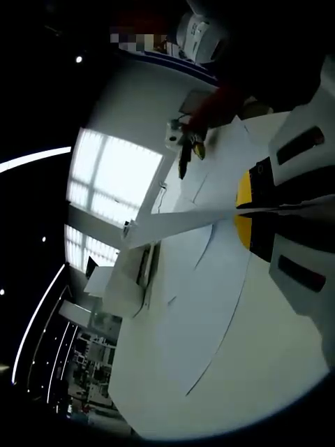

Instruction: Organize the stack of printing papers by aligning and flattening the scattered papers on the table

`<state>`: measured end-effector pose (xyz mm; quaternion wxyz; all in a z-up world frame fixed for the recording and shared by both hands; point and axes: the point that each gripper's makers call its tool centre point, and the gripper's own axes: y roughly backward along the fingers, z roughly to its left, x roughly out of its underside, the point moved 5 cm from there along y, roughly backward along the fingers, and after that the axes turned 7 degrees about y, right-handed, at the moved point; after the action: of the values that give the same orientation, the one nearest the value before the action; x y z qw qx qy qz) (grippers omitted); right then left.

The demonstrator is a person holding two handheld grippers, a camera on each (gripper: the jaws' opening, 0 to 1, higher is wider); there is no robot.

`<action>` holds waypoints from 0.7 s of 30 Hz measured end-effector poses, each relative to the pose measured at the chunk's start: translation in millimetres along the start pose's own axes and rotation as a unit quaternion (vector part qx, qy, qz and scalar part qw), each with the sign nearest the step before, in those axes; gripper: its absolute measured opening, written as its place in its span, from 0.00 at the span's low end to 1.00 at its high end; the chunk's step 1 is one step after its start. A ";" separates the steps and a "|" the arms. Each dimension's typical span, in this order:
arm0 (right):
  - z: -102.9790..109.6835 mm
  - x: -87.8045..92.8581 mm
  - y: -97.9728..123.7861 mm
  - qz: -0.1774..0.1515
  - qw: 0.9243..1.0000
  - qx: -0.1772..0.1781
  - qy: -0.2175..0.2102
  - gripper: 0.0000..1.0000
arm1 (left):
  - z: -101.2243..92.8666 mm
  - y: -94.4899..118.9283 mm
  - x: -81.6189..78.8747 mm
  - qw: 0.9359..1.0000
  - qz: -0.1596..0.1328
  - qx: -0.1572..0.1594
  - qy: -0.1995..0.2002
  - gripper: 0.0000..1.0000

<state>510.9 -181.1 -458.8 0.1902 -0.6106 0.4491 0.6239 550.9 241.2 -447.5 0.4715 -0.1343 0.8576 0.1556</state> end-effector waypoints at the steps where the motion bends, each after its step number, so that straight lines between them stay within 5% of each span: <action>1: 1.6 -0.9 -3.5 0.000 1.000 0.001 -0.012 0.90 | 0.3 0.1 -0.1 1.000 0.000 0.000 0.000 0.07; 8: 0.2 -2.6 -18.9 0.005 0.999 0.018 -0.047 0.90 | 0.1 0.1 0.1 1.000 0.001 -0.001 -0.001 0.07; 21: -0.6 -0.3 -49.7 0.043 0.998 0.025 -0.049 0.90 | 1.9 0.6 -0.5 1.000 0.004 -0.002 -0.004 0.07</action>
<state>550.3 -155.4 -474.7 0.2000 -0.5546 0.4804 0.6493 552.5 242.5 -447.9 0.4737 -0.1311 0.8561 0.1600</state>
